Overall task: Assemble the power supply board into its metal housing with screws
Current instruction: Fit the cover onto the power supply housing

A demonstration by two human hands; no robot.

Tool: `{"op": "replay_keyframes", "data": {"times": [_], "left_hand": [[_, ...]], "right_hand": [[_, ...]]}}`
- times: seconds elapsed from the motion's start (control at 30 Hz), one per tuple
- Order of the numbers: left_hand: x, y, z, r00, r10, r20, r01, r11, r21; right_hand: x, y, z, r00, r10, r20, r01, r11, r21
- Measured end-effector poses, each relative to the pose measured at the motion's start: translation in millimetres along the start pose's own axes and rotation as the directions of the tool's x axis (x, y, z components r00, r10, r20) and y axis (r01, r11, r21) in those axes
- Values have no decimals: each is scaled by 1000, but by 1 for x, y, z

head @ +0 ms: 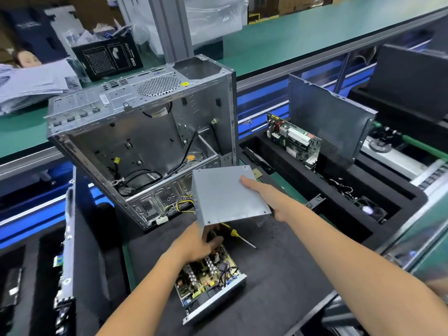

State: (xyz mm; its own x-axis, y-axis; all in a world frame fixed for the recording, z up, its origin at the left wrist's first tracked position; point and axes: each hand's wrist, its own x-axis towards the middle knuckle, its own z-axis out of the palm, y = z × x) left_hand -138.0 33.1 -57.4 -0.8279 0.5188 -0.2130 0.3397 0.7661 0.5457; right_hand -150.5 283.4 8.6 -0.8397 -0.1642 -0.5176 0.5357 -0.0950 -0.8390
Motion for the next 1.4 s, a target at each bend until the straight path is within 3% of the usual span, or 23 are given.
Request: {"op": "replay_keyframes", "data": {"times": [0.57,0.87,1.0,1.1,1.27,1.4], "left_hand": [[2,4,-16,997,18,69,-1,971,-240],[-2,1,-10,994,-11,-106,-6,987,-159],[0,3,-9,991,-65,-118,48,989,-143],[0,5,-12,995,-43,-93,30,990,-137],[-1,1,-29,993,-76,94,103,940,-324],[-7,3,-27,991,-117,60,131,910,-393]], "right_hand": [[-2,-9,8,999,-29,42,29,999,-15],[0,-6,6,1000,-1,24,2,999,-37],[0,-5,5,1000,11,14,-10,1000,-30],[-1,-3,5,1000,27,6,-27,999,-17],[3,0,4,999,50,-1,-50,997,59],[3,0,2,998,64,-19,-63,996,60]]}}
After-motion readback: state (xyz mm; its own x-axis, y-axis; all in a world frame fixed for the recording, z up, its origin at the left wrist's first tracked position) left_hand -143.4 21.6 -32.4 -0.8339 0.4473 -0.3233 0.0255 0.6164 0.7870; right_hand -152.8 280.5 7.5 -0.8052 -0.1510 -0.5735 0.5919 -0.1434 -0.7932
